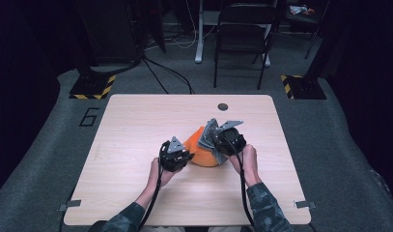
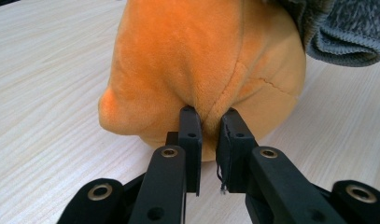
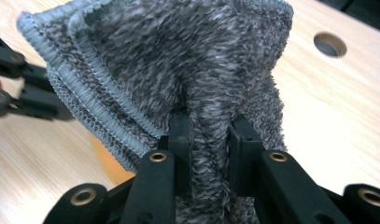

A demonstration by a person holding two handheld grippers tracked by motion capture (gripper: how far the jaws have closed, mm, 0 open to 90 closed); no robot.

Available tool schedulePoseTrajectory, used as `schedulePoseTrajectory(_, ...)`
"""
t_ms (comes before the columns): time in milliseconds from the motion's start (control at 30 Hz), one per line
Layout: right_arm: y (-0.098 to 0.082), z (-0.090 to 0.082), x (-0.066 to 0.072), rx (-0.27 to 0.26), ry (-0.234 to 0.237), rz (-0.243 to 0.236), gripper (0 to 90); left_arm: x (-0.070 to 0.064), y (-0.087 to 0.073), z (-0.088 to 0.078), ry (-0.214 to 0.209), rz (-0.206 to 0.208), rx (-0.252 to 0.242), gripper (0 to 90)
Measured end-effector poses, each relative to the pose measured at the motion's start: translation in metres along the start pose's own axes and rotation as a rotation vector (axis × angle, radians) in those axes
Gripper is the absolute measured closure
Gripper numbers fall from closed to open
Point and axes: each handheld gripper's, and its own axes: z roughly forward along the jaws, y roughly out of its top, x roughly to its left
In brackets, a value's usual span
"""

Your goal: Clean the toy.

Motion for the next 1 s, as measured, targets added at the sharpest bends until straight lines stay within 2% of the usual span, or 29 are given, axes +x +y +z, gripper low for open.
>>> schedulePoseTrajectory(267, -0.02, 0.01, -0.015, 0.064, 0.002, 0.067, 74.3, 0.001, 0.0, 0.0, -0.006, 0.0, 0.001, 80.7)
schedulePoseTrajectory(367, -0.027, 0.016, -0.019, 0.086, -0.015, 0.082, 74.3, 0.001, 0.0, 0.0, -0.006, 0.002, 0.001, 80.6)
schedulePoseTrajectory(667, -0.039, 0.031, -0.029, 0.153, -0.02, 0.105, 74.2, 0.002, 0.0, 0.0, -0.01, 0.006, 0.005, 80.5)
schedulePoseTrajectory(733, -0.037, 0.028, -0.029, 0.146, -0.023, 0.108, 74.2, 0.002, -0.001, 0.0, -0.011, -0.002, 0.005, 80.5)
schedulePoseTrajectory(833, -0.031, 0.017, -0.027, 0.118, -0.052, 0.085, 74.2, 0.003, -0.001, 0.001, -0.005, -0.008, -0.001, 80.5)
schedulePoseTrajectory(1000, -0.01, -0.004, -0.014, 0.033, -0.036, 0.043, 74.2, 0.002, 0.0, 0.0, -0.01, 0.002, 0.004, 80.5)
